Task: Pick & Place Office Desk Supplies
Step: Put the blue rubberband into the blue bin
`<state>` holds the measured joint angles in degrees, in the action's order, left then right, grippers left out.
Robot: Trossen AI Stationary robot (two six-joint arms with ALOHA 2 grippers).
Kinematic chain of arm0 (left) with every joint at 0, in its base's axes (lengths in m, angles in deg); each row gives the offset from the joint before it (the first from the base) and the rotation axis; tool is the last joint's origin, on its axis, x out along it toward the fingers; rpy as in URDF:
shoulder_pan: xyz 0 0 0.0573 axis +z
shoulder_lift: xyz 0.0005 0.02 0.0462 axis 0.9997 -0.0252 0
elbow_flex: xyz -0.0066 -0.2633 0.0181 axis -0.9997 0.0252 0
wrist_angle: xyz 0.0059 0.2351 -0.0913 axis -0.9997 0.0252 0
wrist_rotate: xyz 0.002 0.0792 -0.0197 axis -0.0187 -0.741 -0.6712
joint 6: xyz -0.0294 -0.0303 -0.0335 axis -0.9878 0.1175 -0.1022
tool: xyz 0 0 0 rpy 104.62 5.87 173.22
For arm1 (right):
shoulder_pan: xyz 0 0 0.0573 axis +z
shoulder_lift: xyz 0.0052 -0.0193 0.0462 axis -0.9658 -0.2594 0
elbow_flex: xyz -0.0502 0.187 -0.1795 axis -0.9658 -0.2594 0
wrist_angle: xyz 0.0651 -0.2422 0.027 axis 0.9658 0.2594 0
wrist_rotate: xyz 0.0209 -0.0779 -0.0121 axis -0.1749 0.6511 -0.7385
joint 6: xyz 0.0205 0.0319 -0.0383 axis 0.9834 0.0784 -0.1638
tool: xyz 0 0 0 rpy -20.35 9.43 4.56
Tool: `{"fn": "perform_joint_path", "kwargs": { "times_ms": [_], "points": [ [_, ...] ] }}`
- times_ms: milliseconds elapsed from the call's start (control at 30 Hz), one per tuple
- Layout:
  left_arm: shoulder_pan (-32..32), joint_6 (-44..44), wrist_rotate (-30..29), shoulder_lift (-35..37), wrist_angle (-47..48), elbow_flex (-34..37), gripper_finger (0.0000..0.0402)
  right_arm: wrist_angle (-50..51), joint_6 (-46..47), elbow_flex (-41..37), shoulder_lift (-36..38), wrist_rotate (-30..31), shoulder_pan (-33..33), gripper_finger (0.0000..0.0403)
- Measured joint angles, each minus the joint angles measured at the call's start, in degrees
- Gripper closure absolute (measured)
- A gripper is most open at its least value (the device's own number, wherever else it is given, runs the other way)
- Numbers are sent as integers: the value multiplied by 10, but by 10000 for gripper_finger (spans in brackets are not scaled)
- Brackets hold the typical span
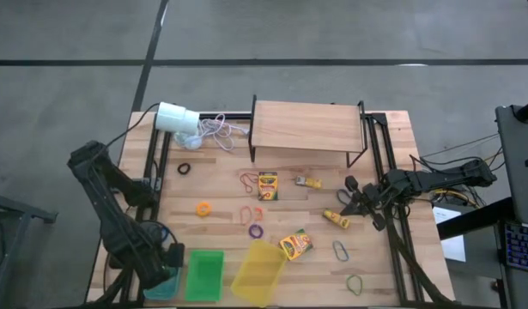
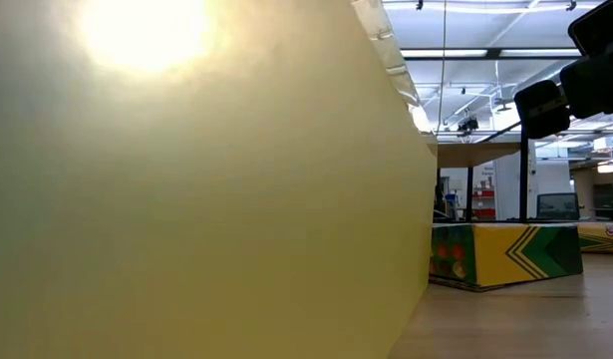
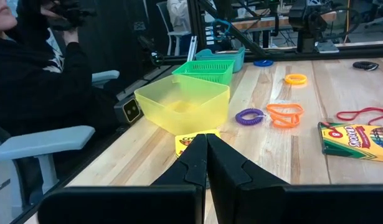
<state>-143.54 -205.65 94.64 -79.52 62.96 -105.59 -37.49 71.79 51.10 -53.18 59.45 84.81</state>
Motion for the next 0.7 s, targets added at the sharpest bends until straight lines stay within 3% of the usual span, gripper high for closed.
{"fn": "perform_joint_path", "kwargs": {
  "times_ms": [233,433,700],
  "points": [
    [0,14,13,-10,-10,20,400,0,0,0,0,0,0,394],
    [0,73,38,-11,-71,80,400,0,0,0,0,0,0,394],
    [0,78,65,-11,-178,169,400,0,0,0,0,0,0,394]
  ]
}}
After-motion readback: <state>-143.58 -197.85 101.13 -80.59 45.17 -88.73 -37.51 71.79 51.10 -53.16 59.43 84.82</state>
